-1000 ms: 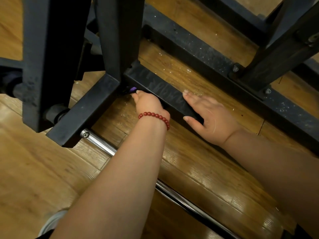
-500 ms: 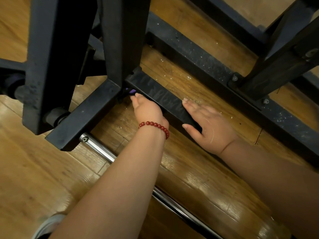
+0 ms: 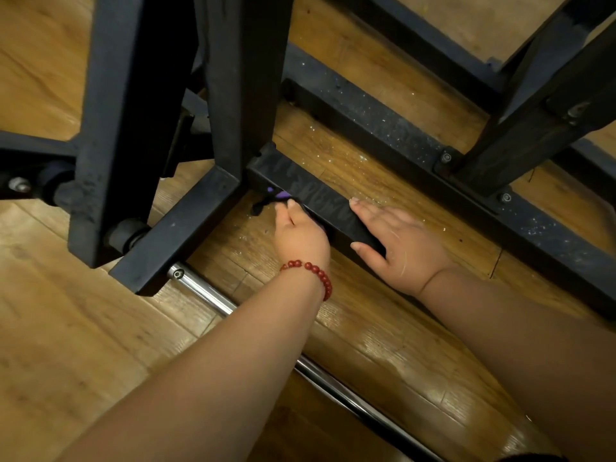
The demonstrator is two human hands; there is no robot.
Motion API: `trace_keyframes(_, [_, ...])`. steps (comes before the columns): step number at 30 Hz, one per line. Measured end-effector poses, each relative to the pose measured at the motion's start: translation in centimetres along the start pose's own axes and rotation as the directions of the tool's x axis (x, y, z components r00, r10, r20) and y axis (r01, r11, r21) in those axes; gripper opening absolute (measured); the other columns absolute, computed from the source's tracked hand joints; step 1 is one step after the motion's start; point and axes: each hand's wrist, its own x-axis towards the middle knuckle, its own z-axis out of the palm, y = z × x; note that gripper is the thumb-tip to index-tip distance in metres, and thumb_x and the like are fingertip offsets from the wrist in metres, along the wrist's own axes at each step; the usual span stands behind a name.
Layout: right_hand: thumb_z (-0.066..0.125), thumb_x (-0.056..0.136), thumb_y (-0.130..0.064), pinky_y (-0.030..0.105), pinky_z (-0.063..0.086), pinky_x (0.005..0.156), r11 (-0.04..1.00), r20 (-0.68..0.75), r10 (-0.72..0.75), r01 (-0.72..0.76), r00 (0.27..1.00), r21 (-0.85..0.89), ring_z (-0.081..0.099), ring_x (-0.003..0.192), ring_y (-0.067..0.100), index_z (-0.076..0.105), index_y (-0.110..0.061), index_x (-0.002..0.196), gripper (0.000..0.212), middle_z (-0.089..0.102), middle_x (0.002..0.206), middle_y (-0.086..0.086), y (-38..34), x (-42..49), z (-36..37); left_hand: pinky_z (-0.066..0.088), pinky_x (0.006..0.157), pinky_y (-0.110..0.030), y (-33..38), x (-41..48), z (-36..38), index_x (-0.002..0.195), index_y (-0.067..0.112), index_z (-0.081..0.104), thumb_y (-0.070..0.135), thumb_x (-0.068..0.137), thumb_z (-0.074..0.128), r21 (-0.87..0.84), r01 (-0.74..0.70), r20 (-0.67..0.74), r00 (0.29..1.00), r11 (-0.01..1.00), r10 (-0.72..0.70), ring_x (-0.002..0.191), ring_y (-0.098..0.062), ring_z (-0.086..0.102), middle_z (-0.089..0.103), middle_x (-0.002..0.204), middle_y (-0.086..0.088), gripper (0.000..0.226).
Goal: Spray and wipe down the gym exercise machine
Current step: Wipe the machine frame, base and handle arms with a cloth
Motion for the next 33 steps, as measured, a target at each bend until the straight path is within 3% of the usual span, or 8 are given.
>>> trace_keyframes(3, [0.026,0.095,-0.056,0.042,0.032,0.114,1.000,0.010,0.013,-0.013,1.000,-0.003,0.035,0.139,0.020,0.017,-0.026,0.155,0.068,0.029,0.158,-0.007,-0.1,-0.2,-0.1,0.037,0.085,-0.026,-0.2,-1.0,-1.7,0.142,0.024,0.047,0.035,0.105,0.034,0.265,-0.159,0.039,0.987,0.951,0.154,0.125,-0.023,0.053,0.055,0.137,-0.003,0.041])
trace_keyframes(5, [0.020,0.093,-0.060,0.044,0.034,0.113,1.000,0.019,0.025,-0.025,1.000,0.003,0.035,0.139,0.021,0.018,-0.026,0.155,0.071,0.030,0.158,-0.007,-0.2,-0.3,-0.3,0.038,0.084,-0.024,0.7,-0.7,-3.2,0.135,0.019,0.054,0.033,0.105,0.035,0.427,-0.300,0.134,0.954,0.853,0.268,0.119,-0.021,0.056,0.058,0.130,-0.003,0.038])
trace_keyframes(8, [0.022,0.094,-0.060,0.043,0.032,0.113,0.999,0.021,0.036,-0.036,0.999,-0.006,0.033,0.140,0.020,0.016,-0.027,0.156,0.070,0.029,0.158,-0.008,-0.6,-0.4,-0.6,0.042,0.088,-0.023,2.8,-0.5,-6.0,0.137,0.021,0.048,0.032,0.105,0.033,0.586,-0.674,0.517,0.739,0.451,0.432,0.108,-0.012,0.053,0.047,0.130,-0.001,0.037])
trace_keyframes(11, [0.033,0.100,-0.052,0.039,0.028,0.115,0.997,0.032,0.070,-0.070,0.997,-0.018,0.027,0.143,0.019,0.013,-0.029,0.156,0.064,0.023,0.160,-0.010,-1.2,-0.7,-1.1,0.036,0.090,-0.019,4.9,-0.4,-7.8,0.144,0.022,0.042,0.031,0.105,0.036,0.540,-0.832,0.729,0.538,0.129,0.423,0.112,-0.017,0.053,0.041,0.139,-0.004,0.041])
trace_keyframes(18, [0.034,0.101,-0.050,0.038,0.028,0.113,0.987,0.044,0.142,-0.138,0.989,-0.082,0.027,0.141,0.022,0.016,-0.028,0.155,0.061,0.022,0.159,0.001,-2.8,-1.2,-1.9,0.046,0.097,-0.036,9.0,-0.5,-10.1,0.148,0.023,0.037,0.032,0.104,0.036,0.353,-0.857,0.929,0.273,-0.375,0.251,0.123,-0.023,0.044,0.037,0.143,-0.007,0.045])
trace_keyframes(22, [0.035,0.101,-0.049,0.039,0.023,0.115,0.984,0.026,0.150,-0.147,0.988,-0.104,0.022,0.144,0.023,0.018,-0.029,0.155,0.060,0.018,0.161,0.001,-4.5,-1.2,-3.0,0.045,0.096,-0.041,10.0,-0.4,-10.2,0.146,0.020,0.041,0.032,0.102,0.035,0.308,-0.832,0.946,0.215,-0.461,0.244,0.119,-0.029,0.046,0.042,0.139,-0.011,0.046])
trace_keyframes(27, [0.039,0.102,-0.040,0.037,0.029,0.111,0.987,-0.027,0.131,-0.133,0.991,-0.094,0.034,0.137,0.021,0.037,-0.023,0.149,0.050,0.039,0.150,0.000,-5.9,-1.3,-5.3,0.053,0.071,-0.048,10.4,0.7,-9.1,0.123,0.009,0.060,0.028,0.092,0.044,0.173,-0.795,0.977,0.066,-0.582,0.201,0.088,-0.037,0.059,0.059,0.112,-0.021,0.039])
trace_keyframes(33, [0.036,0.102,-0.038,0.033,0.037,0.102,0.980,0.020,0.104,-0.099,0.994,-0.170,0.048,0.121,0.019,0.056,-0.023,0.131,0.038,0.057,0.131,-0.003,-6.2,-2.8,-8.7,0.054,0.071,-0.046,11.2,1.5,-8.8,0.120,0.011,0.060,0.024,0.089,0.053,0.067,-0.791,0.973,-0.084,-0.608,0.215,0.091,-0.035,0.060,0.059,0.115,-0.020,0.034])
